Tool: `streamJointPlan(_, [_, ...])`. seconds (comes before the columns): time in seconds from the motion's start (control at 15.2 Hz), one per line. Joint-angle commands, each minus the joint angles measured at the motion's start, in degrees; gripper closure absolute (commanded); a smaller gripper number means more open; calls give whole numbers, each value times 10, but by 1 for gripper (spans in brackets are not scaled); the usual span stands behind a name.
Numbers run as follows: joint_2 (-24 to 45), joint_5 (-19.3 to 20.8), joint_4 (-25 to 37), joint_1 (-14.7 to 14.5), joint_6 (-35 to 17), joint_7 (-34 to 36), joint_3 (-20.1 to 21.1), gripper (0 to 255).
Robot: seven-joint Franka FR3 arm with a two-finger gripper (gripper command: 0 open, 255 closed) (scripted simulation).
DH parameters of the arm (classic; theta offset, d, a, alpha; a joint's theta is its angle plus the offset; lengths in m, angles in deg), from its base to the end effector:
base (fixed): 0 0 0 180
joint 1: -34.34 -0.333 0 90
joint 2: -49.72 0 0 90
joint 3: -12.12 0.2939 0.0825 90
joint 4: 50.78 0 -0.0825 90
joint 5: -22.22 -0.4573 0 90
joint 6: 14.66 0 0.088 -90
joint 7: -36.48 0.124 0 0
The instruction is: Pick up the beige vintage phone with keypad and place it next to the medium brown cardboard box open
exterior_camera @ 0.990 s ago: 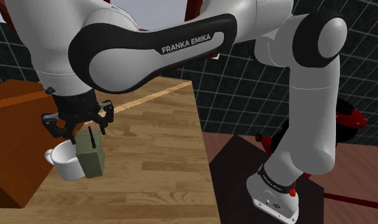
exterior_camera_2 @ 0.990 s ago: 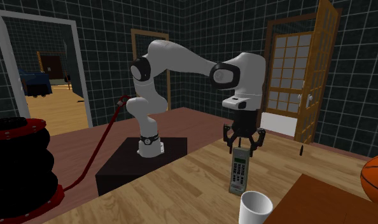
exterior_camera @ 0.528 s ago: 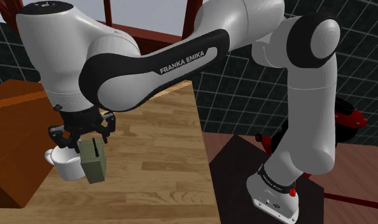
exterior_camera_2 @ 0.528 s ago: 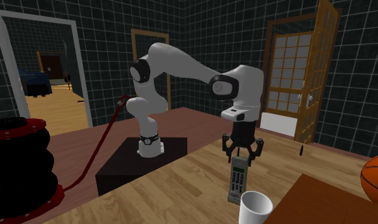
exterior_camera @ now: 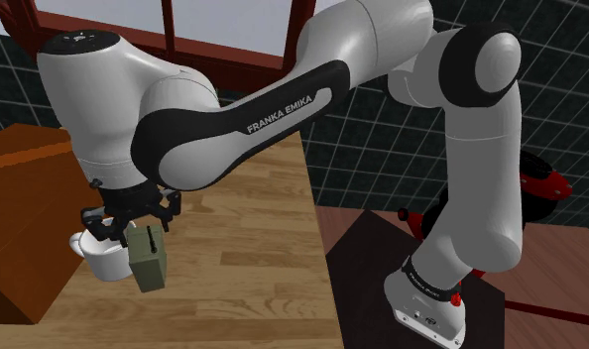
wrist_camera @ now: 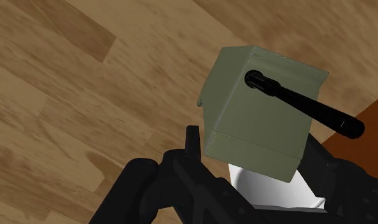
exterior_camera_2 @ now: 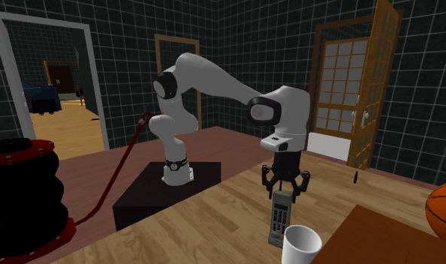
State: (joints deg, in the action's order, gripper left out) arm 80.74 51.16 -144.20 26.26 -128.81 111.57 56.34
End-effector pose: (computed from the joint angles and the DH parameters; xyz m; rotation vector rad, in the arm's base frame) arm 0.5076 0.5175 0.3065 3.0681 -0.3929 0.1195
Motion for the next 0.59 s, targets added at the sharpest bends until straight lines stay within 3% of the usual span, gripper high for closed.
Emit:
streamJointPlan(0.0, [0,0,0,0,-1,0,0,255])
streamJointPlan(0.13, [0,0,0,0,-1,0,0,255])
streamJointPlan(0.2, [0,0,0,0,-1,0,0,0])
streamJointPlan(0.53, [0,0,0,0,-1,0,0,0])
